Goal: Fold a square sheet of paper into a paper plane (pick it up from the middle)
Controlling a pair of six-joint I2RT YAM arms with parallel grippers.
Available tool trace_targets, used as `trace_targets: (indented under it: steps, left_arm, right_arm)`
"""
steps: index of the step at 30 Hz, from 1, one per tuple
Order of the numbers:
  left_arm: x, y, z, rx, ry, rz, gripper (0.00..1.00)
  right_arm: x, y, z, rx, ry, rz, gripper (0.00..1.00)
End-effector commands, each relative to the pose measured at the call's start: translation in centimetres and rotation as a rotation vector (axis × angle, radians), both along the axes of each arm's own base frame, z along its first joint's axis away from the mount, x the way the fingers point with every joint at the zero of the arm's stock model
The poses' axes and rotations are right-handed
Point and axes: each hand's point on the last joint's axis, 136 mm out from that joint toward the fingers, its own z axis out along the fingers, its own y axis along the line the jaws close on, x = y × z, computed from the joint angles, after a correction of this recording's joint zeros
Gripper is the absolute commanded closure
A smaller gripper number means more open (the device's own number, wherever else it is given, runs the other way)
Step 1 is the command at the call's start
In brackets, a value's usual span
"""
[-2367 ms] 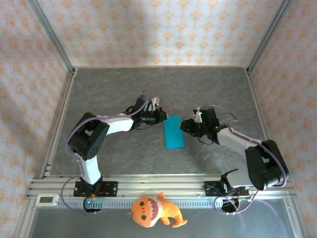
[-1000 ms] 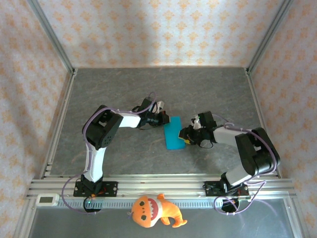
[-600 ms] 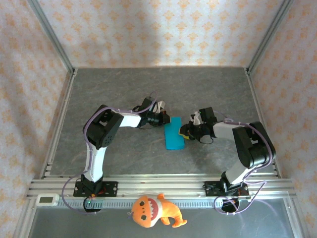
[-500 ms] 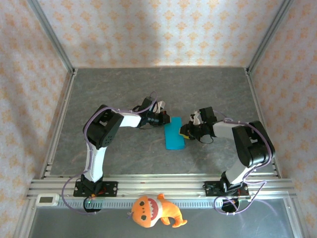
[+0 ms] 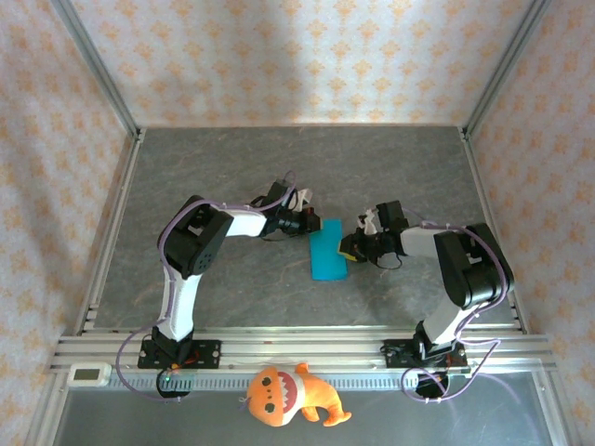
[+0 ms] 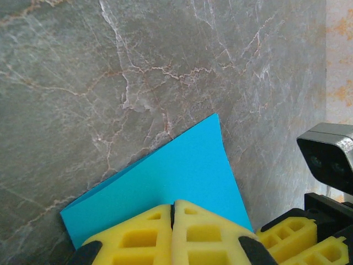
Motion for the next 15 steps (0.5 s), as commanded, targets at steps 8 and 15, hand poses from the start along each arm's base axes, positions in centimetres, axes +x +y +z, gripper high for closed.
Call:
trace_targets:
  steps: [8, 15]
  left_arm:
    - [-0.3, 0.7, -1.8, 0.053, 0.032, -0.004, 0.94]
    - [1.2, 0.1, 6.9, -0.038, -0.189, 0.006, 0.68]
  right_arm:
    - [0.2, 0.2, 0.2, 0.028, -0.011, 0.001, 0.92]
    - [1.0, -0.1, 0.6, 0.063, -0.016, -0.116, 0.96]
